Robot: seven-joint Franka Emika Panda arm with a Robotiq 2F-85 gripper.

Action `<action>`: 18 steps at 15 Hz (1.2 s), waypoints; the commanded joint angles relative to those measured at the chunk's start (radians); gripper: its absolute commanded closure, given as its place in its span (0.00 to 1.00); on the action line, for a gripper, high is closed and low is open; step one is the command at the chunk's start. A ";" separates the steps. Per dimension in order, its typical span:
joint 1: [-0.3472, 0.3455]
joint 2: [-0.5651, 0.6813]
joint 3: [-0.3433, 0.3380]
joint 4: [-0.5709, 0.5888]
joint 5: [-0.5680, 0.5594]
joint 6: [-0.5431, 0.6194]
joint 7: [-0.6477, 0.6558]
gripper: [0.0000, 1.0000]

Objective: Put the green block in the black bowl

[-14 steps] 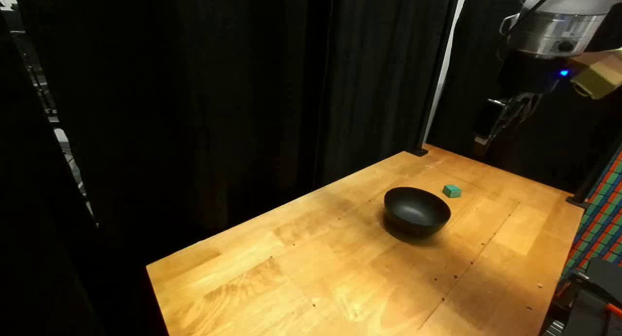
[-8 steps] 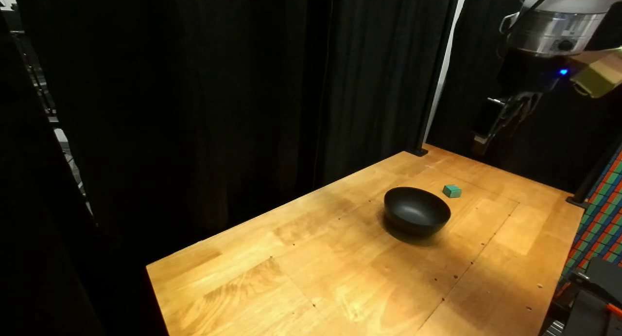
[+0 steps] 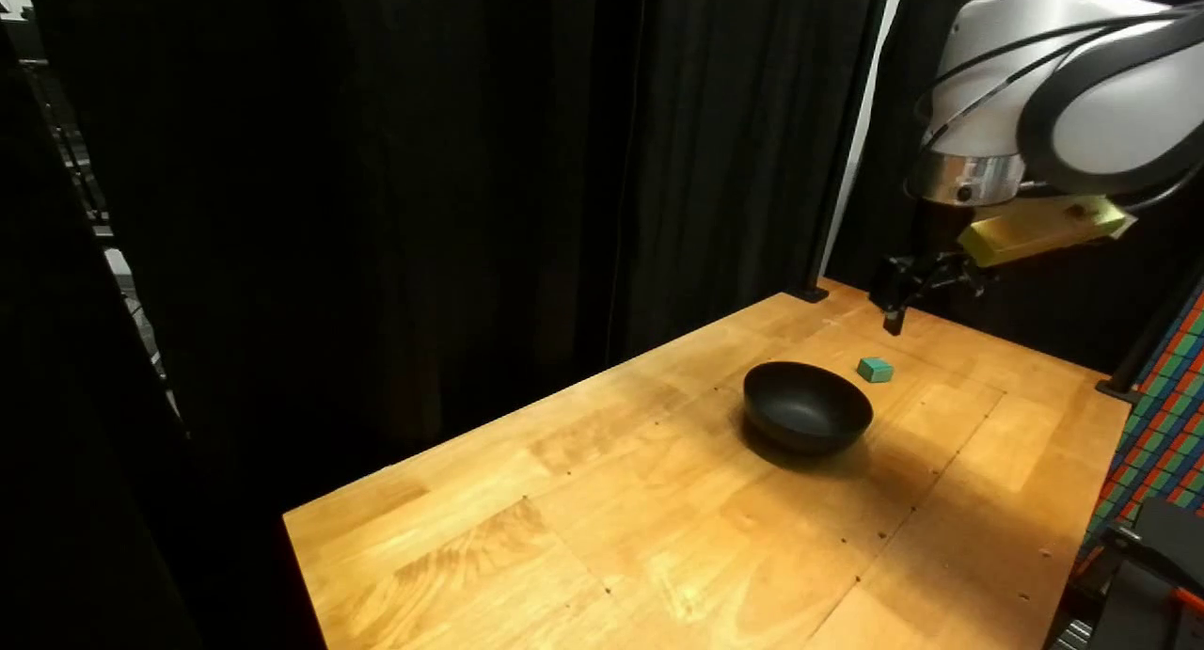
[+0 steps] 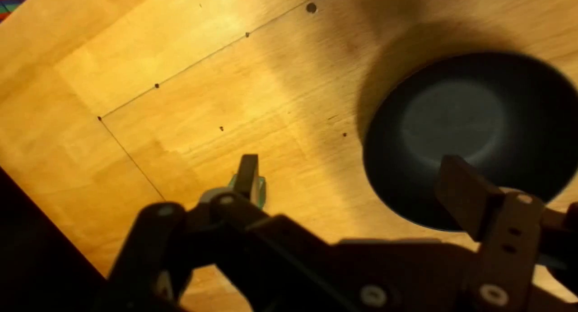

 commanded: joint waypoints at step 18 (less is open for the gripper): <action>0.161 0.828 -0.444 0.711 0.241 -0.038 0.619 0.00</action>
